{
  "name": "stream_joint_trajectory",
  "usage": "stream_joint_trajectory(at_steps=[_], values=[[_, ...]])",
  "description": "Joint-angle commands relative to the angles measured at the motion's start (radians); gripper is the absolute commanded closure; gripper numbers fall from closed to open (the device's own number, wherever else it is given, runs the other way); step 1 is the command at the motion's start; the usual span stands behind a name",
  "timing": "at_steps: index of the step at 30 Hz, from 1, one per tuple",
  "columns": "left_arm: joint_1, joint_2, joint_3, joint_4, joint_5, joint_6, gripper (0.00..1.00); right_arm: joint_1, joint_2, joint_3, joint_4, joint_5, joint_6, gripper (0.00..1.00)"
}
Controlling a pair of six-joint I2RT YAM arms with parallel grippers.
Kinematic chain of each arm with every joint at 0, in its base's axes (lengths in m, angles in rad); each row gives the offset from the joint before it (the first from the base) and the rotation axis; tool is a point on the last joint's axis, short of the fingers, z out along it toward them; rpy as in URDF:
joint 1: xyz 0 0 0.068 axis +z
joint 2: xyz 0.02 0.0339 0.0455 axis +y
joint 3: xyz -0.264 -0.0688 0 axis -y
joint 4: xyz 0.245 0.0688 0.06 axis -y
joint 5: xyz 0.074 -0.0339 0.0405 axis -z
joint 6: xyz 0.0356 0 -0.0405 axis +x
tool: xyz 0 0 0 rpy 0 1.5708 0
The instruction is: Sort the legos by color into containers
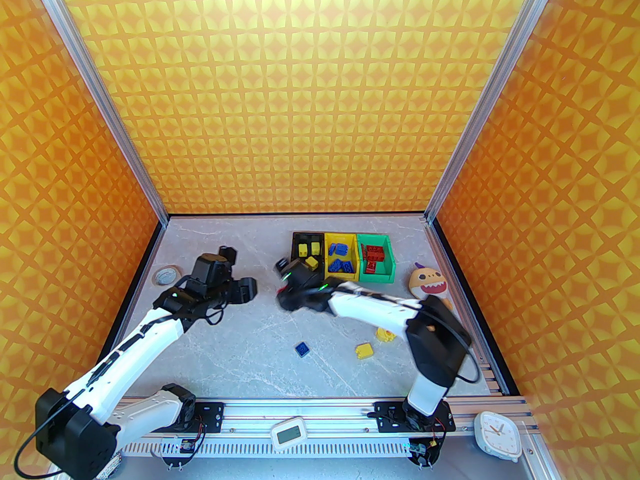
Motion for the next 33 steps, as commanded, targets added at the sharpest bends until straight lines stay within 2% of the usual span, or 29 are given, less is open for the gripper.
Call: stream_joint_trajectory(at_steps=[1,5,11,20,26,33], values=[[-0.075,-0.008,0.040,0.077,0.015,0.076,0.30,-0.079,-0.060,0.012,-0.074,0.035,-0.044,0.75],[-0.147,-0.008,0.024,0.140,0.021,0.120,0.26,-0.198,-0.114,0.005,-0.096,0.044,-0.059,0.75],[-0.236,0.003,-0.062,0.330,0.091,0.093,0.24,-0.366,-0.159,-0.008,-0.119,0.027,-0.070,0.75],[-0.278,0.048,-0.068,0.351,0.091,0.095,0.23,-0.567,-0.120,0.030,-0.143,0.014,-0.078,0.76],[-0.282,0.051,-0.063,0.348,0.092,0.099,0.23,-0.638,-0.033,0.101,-0.168,0.033,-0.095,0.76],[-0.289,0.048,-0.052,0.333,0.093,0.116,0.22,-0.655,0.091,0.204,-0.211,0.121,-0.118,0.74]])
